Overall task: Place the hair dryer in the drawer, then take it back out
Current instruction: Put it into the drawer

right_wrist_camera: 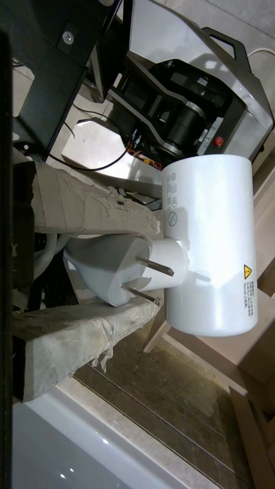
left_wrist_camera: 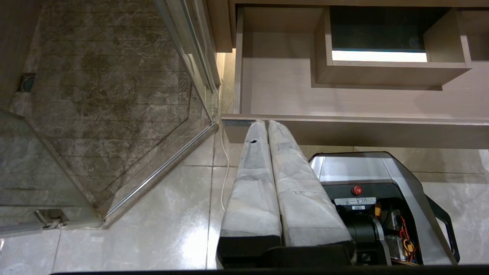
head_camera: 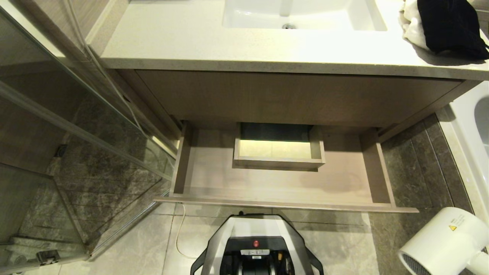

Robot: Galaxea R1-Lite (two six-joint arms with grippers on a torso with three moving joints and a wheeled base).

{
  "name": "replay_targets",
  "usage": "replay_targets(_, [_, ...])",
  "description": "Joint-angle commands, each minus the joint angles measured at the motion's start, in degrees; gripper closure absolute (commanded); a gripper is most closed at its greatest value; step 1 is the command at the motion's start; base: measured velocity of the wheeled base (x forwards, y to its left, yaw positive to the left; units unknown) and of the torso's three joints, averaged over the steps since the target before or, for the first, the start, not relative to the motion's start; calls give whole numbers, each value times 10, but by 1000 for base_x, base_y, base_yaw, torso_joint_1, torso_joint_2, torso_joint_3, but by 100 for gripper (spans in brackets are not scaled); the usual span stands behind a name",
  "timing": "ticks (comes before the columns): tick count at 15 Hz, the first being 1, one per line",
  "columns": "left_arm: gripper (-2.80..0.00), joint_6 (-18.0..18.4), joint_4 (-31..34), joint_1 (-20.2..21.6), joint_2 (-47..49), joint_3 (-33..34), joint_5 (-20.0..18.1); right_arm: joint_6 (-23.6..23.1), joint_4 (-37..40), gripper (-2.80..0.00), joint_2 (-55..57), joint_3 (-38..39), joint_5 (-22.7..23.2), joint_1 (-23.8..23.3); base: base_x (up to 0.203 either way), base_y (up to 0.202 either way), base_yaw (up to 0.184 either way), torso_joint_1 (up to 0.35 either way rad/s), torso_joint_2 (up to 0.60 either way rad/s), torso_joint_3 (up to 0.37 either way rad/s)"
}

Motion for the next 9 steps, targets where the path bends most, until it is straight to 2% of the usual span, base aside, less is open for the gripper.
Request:
replay_targets(1, [0, 0, 0, 0, 0, 1, 0, -2, 5, 0, 4, -1, 0, -1, 0, 0, 0, 0, 0, 0])
replay_targets(9, [0, 0, 0, 0, 0, 1, 0, -3, -1, 0, 2, 4, 1, 0, 0, 0, 0, -6, 14, 12])
